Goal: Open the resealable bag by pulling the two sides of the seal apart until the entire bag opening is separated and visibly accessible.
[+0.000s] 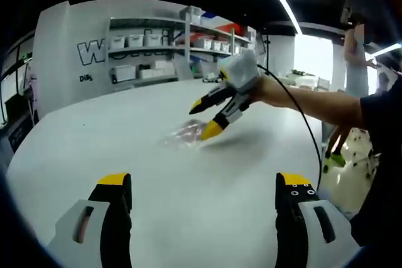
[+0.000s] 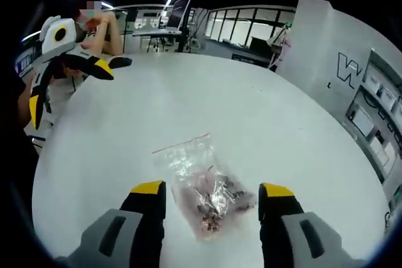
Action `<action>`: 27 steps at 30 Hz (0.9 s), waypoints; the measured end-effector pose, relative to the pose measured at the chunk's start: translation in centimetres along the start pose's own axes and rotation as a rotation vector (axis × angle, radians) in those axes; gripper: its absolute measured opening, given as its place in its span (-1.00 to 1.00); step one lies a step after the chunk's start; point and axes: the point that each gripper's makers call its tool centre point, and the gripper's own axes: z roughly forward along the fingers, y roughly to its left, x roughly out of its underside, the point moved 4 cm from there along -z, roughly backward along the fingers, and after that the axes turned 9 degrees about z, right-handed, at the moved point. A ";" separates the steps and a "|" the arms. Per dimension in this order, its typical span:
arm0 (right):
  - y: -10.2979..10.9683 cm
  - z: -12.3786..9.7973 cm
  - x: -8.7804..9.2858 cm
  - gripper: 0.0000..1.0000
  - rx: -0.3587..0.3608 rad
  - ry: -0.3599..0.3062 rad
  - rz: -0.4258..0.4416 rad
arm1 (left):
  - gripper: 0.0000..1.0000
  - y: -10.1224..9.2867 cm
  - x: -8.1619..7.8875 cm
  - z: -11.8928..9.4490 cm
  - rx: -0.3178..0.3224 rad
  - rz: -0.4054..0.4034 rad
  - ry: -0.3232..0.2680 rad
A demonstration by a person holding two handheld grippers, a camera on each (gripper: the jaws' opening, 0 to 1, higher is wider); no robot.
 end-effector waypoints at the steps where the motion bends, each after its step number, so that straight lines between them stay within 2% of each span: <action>1: 0.0 0.0 0.1 0.06 0.000 0.004 -0.002 | 0.88 0.0 0.0 0.0 0.000 0.000 0.000; 6: 0.3 0.3 0.5 -0.10 -0.013 0.019 0.004 | 0.88 0.1 0.1 0.0 -0.001 -0.002 0.002; 19: 0.8 0.2 0.8 -0.28 -0.014 0.032 0.016 | 0.88 0.2 0.2 0.0 -0.003 -0.004 0.004; 27: 0.4 0.3 0.9 -0.37 -0.014 0.040 0.024 | 0.88 0.1 0.2 0.0 -0.003 -0.004 0.003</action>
